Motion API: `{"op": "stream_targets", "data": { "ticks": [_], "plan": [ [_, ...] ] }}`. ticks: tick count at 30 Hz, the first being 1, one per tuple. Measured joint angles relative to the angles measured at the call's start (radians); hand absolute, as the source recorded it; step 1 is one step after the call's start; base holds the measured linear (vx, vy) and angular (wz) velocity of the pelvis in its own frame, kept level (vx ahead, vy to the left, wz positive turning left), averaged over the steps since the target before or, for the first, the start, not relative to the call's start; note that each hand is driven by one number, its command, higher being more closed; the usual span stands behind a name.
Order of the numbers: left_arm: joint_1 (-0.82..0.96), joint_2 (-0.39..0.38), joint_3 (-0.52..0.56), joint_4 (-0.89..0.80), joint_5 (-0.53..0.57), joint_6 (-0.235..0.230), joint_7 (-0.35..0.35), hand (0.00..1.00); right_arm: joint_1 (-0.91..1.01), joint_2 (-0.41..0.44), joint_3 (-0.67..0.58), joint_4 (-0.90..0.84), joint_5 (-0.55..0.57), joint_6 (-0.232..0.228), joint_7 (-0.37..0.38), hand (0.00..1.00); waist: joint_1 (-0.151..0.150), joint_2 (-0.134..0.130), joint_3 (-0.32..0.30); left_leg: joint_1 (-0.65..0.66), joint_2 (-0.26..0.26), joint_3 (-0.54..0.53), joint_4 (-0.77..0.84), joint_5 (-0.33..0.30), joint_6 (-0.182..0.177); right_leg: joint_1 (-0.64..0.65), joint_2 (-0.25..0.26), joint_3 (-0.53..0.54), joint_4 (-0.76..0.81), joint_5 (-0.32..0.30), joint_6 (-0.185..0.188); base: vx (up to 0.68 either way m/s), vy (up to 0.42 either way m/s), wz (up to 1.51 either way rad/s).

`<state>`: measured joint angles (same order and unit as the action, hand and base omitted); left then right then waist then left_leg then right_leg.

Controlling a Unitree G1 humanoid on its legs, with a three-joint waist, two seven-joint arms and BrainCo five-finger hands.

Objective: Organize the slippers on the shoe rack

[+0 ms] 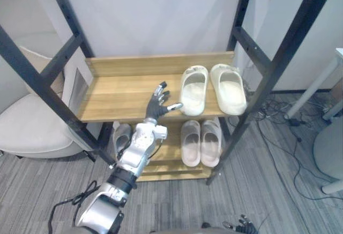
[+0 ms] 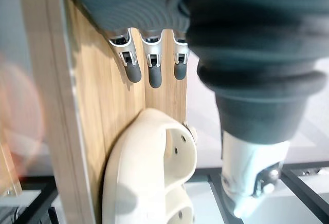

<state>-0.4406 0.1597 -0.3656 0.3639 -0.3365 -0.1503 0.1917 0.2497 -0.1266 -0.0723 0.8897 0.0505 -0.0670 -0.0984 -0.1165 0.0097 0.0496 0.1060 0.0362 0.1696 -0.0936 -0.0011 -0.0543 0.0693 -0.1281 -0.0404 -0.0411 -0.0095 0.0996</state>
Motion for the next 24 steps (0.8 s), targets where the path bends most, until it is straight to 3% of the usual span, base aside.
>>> {"op": "stream_targets", "data": {
  "ticks": [9,24],
  "plan": [
    [-0.046,-0.042,-0.093,0.047,-0.002,0.001,-0.001,0.00,-0.007,0.001,0.006,0.020,0.031,0.000,-0.001,0.00,-0.010,-0.006,-0.016,0.000,0.000,0.001,-0.007,0.001,-0.001,0.000,0.000,-0.001,-0.007,0.000,0.000,0.00,0.000,0.00],
    [-0.101,-0.055,-0.078,0.125,-0.021,0.001,0.012,0.00,-0.013,0.008,-0.002,0.030,0.032,0.002,-0.013,0.00,-0.023,-0.008,-0.021,0.002,0.003,0.020,-0.007,0.001,-0.003,0.000,0.002,0.016,-0.023,0.012,0.001,-0.02,-0.018,-0.03]
  ]
}}
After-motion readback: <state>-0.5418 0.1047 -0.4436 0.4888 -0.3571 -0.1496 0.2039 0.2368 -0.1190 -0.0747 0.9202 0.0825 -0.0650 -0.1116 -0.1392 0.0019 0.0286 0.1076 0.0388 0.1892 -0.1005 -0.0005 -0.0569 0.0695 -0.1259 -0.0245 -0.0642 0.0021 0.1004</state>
